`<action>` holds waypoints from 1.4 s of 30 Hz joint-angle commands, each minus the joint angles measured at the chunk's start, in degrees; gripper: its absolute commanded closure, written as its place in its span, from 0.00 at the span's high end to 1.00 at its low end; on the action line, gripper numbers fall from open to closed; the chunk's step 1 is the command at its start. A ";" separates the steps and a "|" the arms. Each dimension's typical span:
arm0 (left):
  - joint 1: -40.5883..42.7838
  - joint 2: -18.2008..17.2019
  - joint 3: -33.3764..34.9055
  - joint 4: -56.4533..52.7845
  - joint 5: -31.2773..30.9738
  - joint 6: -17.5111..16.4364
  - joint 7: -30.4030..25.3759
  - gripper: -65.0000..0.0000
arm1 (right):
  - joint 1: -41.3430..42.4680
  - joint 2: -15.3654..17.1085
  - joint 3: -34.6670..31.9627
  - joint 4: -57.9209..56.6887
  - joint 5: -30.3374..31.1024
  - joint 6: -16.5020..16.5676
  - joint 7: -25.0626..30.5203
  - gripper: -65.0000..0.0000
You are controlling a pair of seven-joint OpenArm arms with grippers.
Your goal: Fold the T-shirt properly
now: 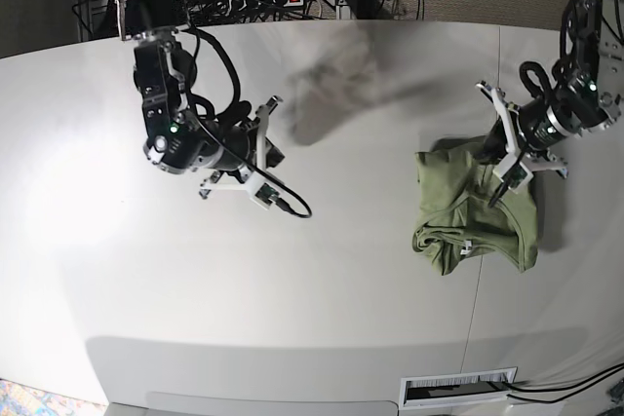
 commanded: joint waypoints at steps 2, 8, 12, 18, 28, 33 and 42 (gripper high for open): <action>2.45 -1.07 -2.10 1.57 0.90 2.36 -2.45 0.00 | -1.05 0.81 2.62 3.19 2.32 -0.12 1.09 0.00; 12.44 2.08 -12.76 5.46 -3.06 3.04 -2.84 0.00 | -9.01 1.33 11.02 6.95 6.93 -0.12 1.46 0.00; 19.80 7.04 -21.44 9.20 -7.21 -0.72 -3.67 0.00 | -13.77 1.33 14.97 8.55 8.02 -0.12 2.49 0.00; 28.26 14.69 -30.38 10.45 -7.61 -5.11 -5.11 0.00 | -19.30 1.33 15.69 8.55 7.78 -0.12 2.62 0.00; 39.45 22.32 -39.58 10.45 -12.11 -8.44 -4.87 0.00 | -30.49 1.53 15.69 8.57 7.32 -0.12 1.29 0.00; 43.87 23.52 -41.00 10.40 -14.73 -9.42 -3.85 0.00 | -37.77 4.37 15.69 11.21 7.34 -0.12 2.25 0.00; 46.01 23.52 -40.98 10.05 -15.10 -9.42 -3.65 0.00 | -49.53 7.17 19.45 20.92 3.02 -0.12 6.36 0.00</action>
